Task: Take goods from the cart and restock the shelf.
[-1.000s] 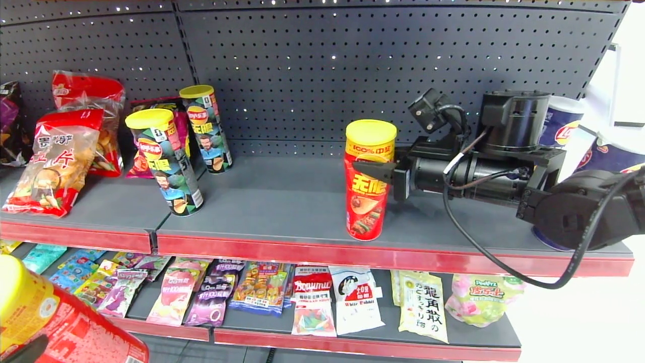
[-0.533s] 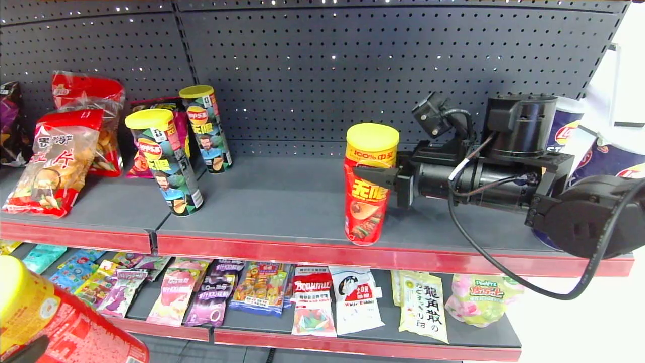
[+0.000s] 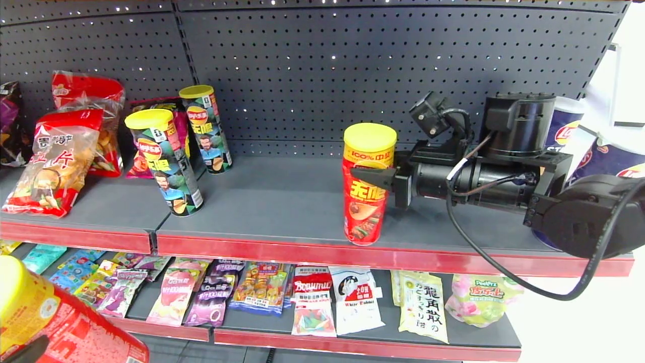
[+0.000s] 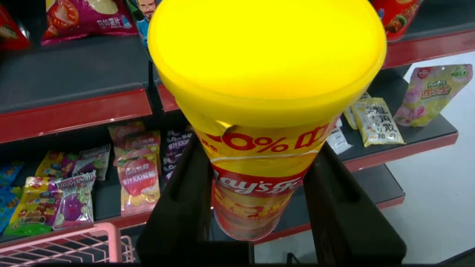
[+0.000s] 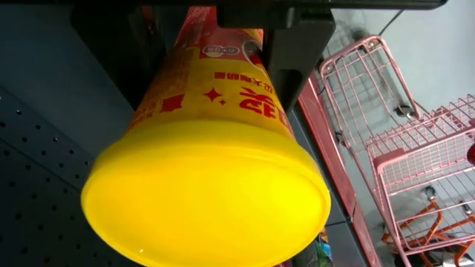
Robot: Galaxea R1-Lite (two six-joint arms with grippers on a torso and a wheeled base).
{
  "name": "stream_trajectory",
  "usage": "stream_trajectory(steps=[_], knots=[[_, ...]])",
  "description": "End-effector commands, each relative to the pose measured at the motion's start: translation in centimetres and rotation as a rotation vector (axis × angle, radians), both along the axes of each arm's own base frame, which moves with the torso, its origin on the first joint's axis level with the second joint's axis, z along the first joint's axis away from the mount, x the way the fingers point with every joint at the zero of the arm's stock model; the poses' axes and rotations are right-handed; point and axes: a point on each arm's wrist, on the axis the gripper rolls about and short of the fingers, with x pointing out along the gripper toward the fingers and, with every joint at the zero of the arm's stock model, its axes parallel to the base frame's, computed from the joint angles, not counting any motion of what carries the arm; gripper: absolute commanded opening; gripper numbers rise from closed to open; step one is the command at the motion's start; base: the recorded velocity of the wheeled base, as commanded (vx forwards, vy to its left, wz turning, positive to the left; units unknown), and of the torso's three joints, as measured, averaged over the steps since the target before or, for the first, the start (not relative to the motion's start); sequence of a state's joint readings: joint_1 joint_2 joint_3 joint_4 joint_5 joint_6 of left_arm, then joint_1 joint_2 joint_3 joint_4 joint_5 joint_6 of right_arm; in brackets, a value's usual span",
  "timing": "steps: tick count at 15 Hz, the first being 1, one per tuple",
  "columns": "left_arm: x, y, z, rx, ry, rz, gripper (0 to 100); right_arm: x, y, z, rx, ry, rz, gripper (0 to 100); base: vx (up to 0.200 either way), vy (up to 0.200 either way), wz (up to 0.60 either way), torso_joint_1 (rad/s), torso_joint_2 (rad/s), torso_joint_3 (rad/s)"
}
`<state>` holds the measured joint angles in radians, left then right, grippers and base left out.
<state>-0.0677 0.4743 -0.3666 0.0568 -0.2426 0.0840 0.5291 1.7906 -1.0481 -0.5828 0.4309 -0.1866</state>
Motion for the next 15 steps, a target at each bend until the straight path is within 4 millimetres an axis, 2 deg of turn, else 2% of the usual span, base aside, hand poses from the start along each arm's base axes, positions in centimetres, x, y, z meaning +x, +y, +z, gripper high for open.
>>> stream_trajectory(steps=[1,4,7,10,11,13,15], knots=[[0.0,0.0,0.0,0.000,0.000,-0.001,0,0.0,0.0,0.0,0.001,-0.001,-0.001,100,0.000,0.000,0.00,0.000,0.00,0.000],[0.0,0.0,0.0,0.000,0.000,-0.001,0,-0.2,-0.1,0.3,0.004,-0.009,-0.003,100,0.000,0.000,0.00,0.000,0.00,0.000],[0.0,0.0,0.0,0.000,0.000,-0.003,0,-1.1,-1.2,0.8,0.007,-0.017,-0.039,100,0.000,0.000,0.00,0.000,0.00,0.000],[0.1,0.0,0.0,0.000,0.003,-0.007,0,-3.8,-4.8,-0.4,-0.025,0.029,-0.130,100,0.000,0.000,0.00,0.000,0.00,0.000],[0.0,0.0,0.0,-0.002,0.002,-0.007,0,-5.0,-5.7,-0.4,-0.025,0.029,-0.142,100,0.000,0.000,0.00,0.000,0.00,0.000],[0.0,0.0,-0.8,-0.003,0.022,-0.005,0,-9.3,-8.2,-0.5,-0.023,0.017,-0.177,100,0.000,0.000,0.00,0.000,0.00,0.000],[-0.1,0.0,-1.1,-0.002,0.024,-0.007,0,-15.0,-11.1,-1.6,-0.021,-0.012,-0.293,100,0.000,0.000,0.00,0.000,0.00,0.000]])
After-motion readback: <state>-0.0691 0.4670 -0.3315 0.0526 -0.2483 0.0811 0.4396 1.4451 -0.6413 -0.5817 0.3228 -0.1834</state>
